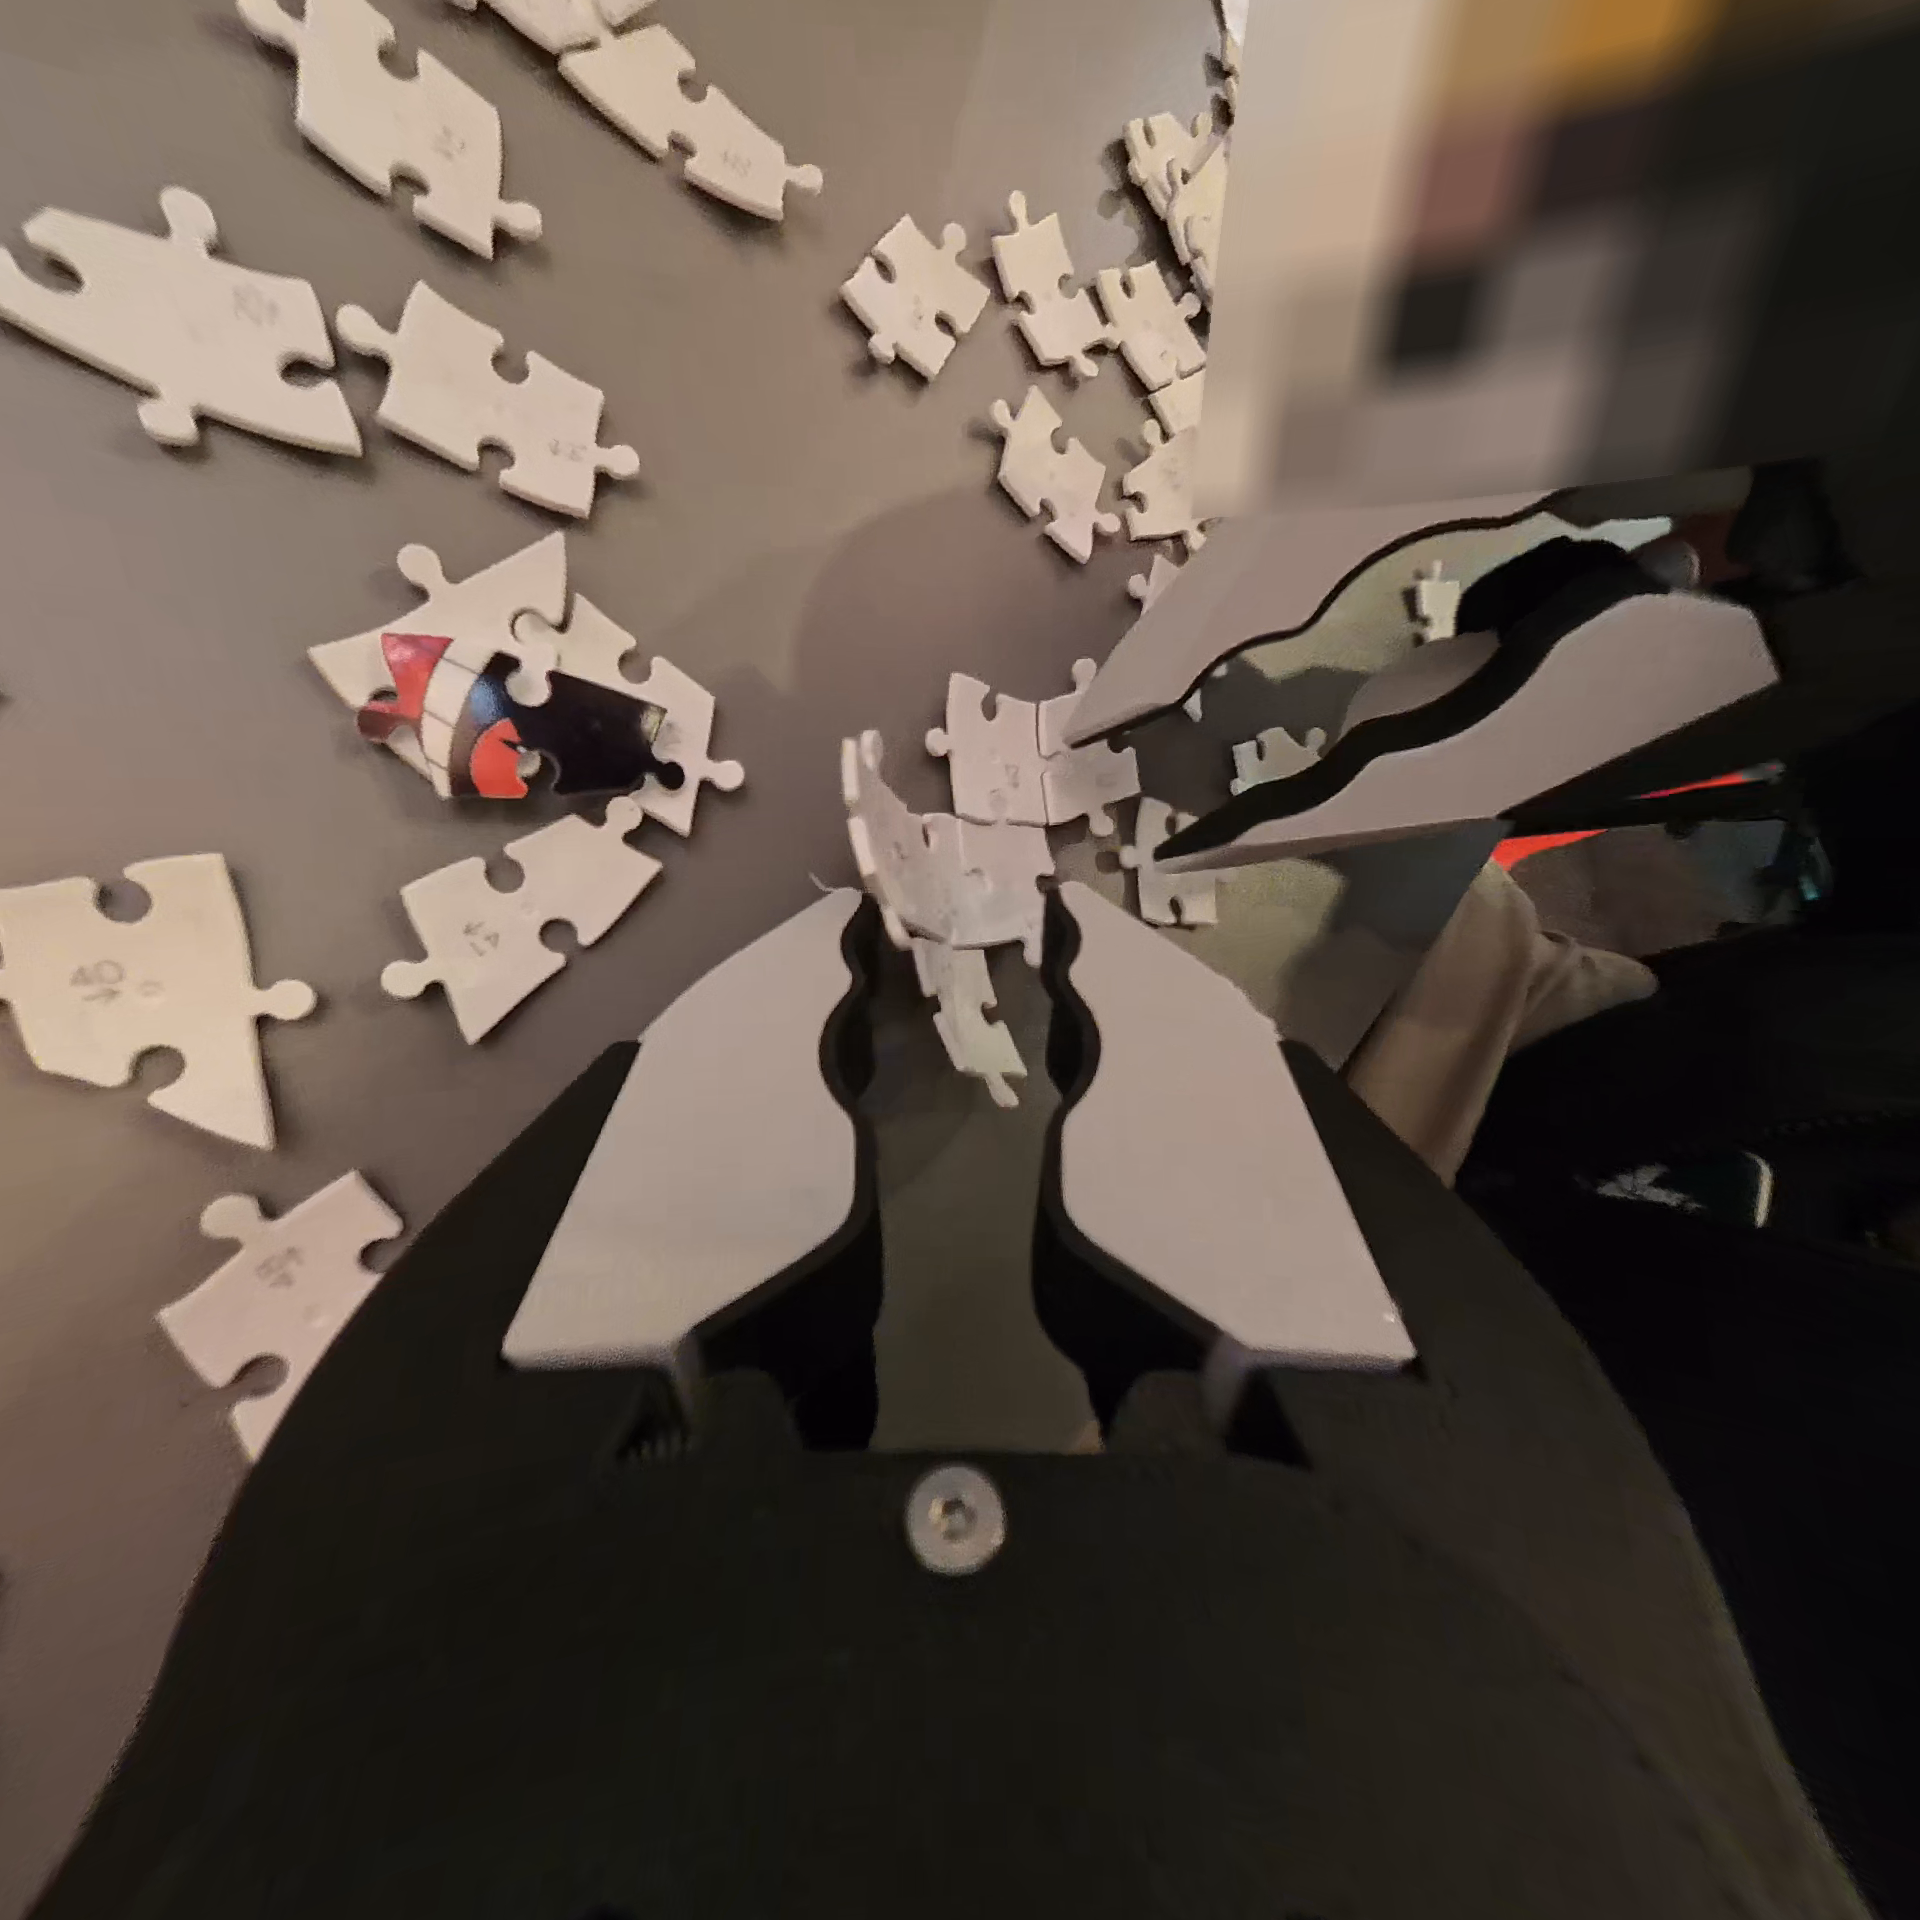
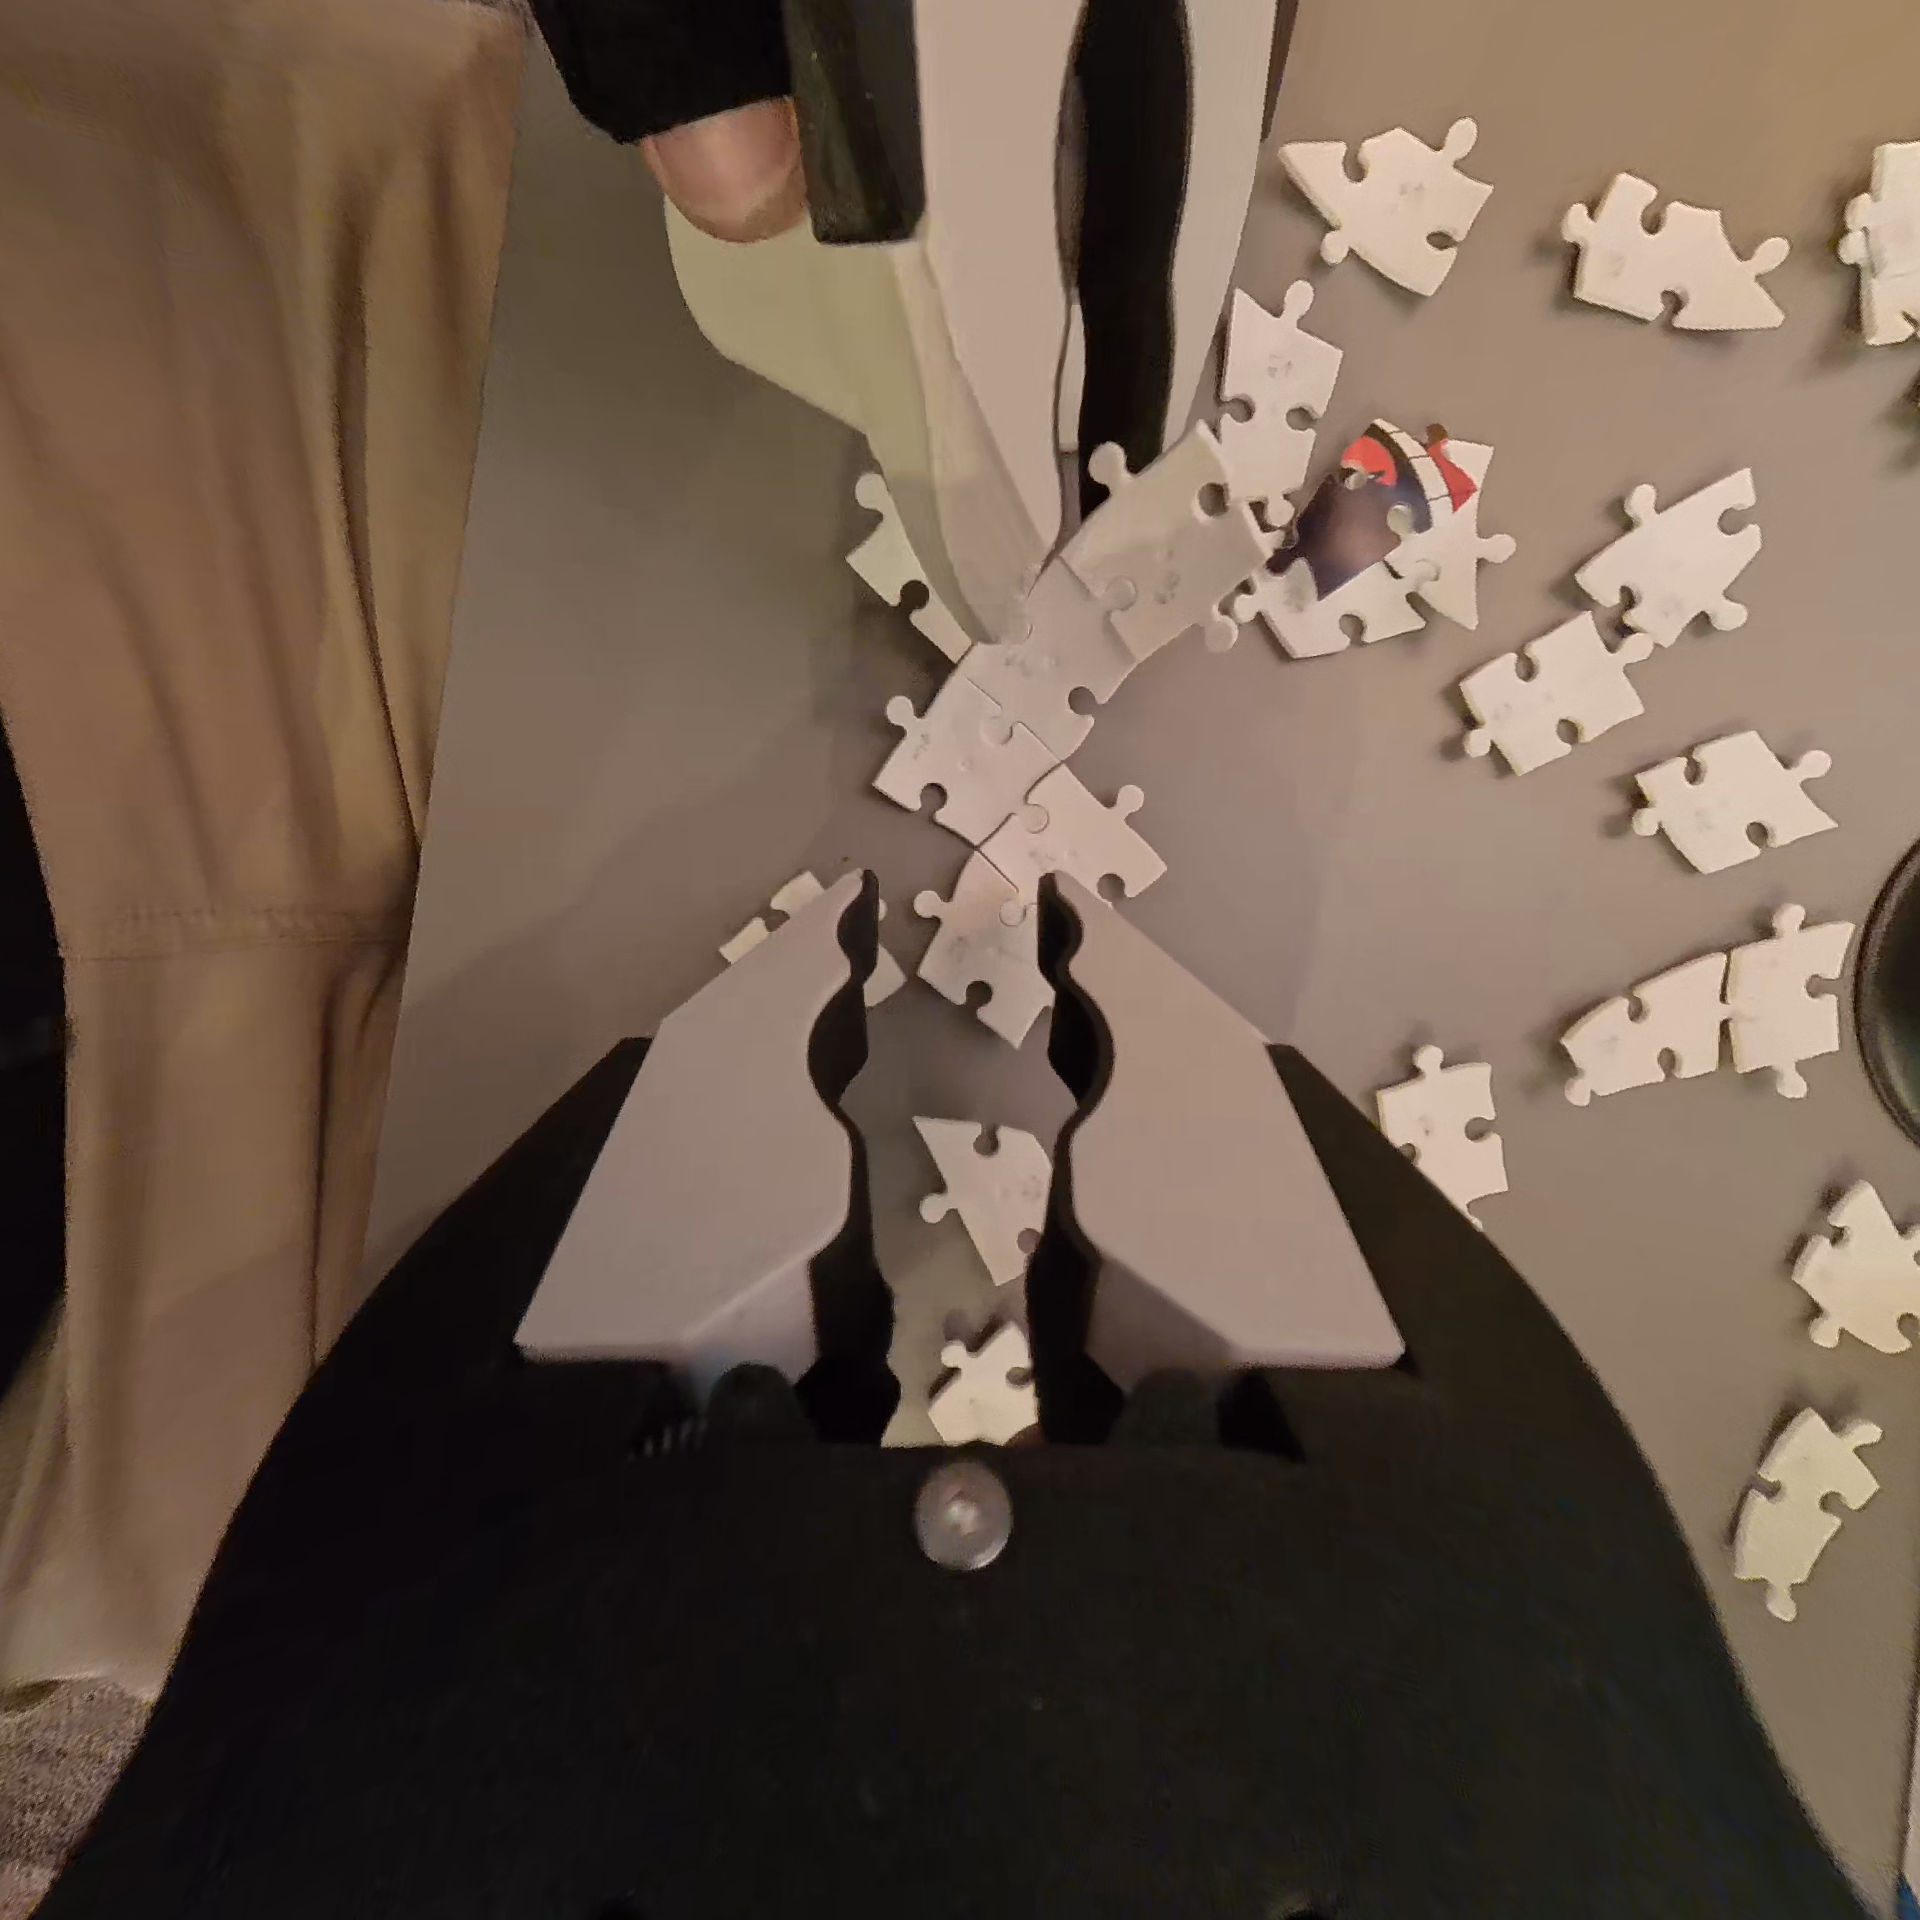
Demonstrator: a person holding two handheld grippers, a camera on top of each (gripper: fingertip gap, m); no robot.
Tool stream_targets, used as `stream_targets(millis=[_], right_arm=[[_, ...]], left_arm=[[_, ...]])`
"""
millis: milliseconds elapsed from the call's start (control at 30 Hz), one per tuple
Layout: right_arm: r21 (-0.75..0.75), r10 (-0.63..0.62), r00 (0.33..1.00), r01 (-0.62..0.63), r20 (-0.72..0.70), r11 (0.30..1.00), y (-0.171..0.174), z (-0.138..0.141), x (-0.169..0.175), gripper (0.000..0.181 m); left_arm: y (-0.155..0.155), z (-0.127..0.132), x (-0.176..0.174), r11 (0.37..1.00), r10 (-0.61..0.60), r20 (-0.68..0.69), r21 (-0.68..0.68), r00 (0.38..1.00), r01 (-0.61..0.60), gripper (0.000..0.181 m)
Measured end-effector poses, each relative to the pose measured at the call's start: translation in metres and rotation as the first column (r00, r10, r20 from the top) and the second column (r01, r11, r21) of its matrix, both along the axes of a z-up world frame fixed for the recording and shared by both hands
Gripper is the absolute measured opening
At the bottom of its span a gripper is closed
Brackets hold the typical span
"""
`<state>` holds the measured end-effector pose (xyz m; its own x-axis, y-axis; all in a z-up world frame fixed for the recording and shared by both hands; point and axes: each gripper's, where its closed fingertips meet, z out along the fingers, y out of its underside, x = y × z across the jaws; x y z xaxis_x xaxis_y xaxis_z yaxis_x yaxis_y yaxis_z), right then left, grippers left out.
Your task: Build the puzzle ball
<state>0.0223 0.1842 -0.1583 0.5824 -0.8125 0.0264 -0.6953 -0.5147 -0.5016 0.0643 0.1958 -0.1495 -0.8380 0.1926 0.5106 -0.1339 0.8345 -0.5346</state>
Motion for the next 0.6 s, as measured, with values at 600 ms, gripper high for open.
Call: stream_targets(millis=[600], right_arm=[[0.067,-0.099,0.993,0.095,0.056,0.993,-0.003,0.010,-0.006,0.027]], left_arm=[[0.012,0.007,0.022,0.999,0.004,0.102,-0.050,0.995,0.001,0.028]])
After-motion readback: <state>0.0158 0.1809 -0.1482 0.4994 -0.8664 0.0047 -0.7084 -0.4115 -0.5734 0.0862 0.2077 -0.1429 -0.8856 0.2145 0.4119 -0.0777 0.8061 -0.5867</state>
